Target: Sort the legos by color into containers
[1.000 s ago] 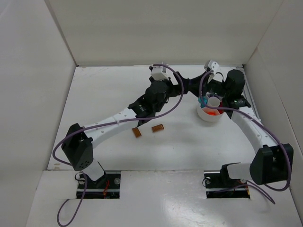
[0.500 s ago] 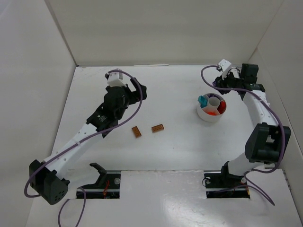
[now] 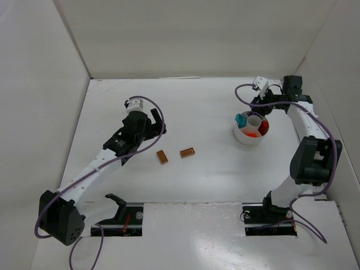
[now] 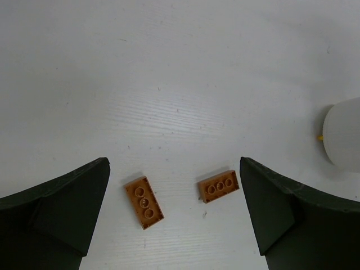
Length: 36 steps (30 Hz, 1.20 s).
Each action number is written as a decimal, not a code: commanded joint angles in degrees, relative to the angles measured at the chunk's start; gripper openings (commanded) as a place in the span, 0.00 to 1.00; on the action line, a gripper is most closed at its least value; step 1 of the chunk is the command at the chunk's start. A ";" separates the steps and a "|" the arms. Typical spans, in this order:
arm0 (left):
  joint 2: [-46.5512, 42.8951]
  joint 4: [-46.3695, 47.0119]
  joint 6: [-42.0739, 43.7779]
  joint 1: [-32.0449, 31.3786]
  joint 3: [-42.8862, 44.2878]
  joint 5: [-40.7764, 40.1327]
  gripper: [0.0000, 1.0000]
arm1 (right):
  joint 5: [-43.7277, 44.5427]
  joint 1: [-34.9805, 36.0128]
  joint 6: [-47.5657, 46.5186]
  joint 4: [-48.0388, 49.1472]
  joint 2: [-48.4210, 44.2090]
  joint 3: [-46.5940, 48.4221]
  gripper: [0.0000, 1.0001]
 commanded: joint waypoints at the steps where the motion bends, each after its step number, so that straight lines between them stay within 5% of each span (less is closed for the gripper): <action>1: 1.24 0.73 0.08 0.45 0.59 1.18 0.99 | -4.96 -0.19 -1.84 -0.03 0.16 0.08 0.23; 13: 3.09 0.73 -0.45 0.45 1.21 2.23 0.99 | -6.28 -0.19 -0.70 1.64 3.50 -0.98 0.31; 27: 1.94 -0.32 -0.98 0.45 0.68 0.66 0.99 | -6.81 -0.19 -0.70 1.64 4.12 -1.50 0.57; 32: 1.42 -0.32 -1.59 0.45 0.15 -0.05 0.99 | -6.63 -0.19 -0.17 1.64 3.59 -2.03 0.57; 36: 1.42 -0.32 -1.59 0.45 0.15 -0.05 0.99 | -6.63 -0.19 -0.17 1.64 2.45 -2.03 0.48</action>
